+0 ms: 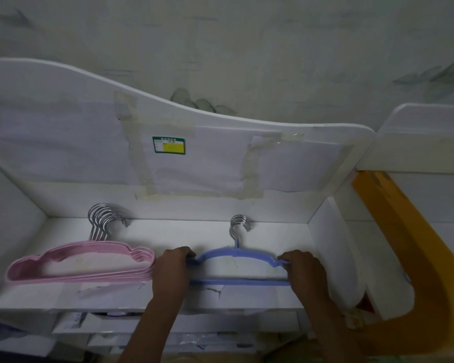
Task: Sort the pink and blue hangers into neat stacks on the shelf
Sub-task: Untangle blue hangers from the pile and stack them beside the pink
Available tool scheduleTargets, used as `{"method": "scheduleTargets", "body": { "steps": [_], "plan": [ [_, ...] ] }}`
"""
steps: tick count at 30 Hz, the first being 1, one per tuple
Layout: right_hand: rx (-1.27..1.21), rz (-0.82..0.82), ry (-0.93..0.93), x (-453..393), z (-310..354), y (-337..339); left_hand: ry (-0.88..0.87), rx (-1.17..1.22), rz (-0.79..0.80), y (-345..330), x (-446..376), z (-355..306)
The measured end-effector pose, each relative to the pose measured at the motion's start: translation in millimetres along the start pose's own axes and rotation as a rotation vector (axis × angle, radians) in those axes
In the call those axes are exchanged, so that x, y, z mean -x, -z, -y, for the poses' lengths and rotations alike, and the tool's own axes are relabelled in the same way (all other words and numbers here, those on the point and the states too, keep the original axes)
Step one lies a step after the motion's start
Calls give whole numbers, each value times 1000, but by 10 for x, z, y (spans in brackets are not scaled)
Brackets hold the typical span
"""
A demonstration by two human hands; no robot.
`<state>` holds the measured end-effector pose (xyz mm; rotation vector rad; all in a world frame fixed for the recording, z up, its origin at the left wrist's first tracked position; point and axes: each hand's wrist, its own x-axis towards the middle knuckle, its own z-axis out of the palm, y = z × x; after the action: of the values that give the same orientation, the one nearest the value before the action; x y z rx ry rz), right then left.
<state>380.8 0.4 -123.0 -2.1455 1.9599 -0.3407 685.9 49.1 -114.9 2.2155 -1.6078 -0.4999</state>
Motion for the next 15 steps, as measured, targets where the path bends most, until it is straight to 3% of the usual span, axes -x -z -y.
{"method": "scheduleTargets", "body": {
  "steps": [8, 11, 15],
  "plan": [
    [-318, 38, -64, 209, -29, 134, -25, 261, -55, 93, 110, 16],
    [-495, -4, -108, 327, -26, 235, -78, 438, -92, 189, 231, -26],
    [-627, -38, -121, 487, -36, 424, -115, 697, -24, 321, 426, -193]
  ]
}}
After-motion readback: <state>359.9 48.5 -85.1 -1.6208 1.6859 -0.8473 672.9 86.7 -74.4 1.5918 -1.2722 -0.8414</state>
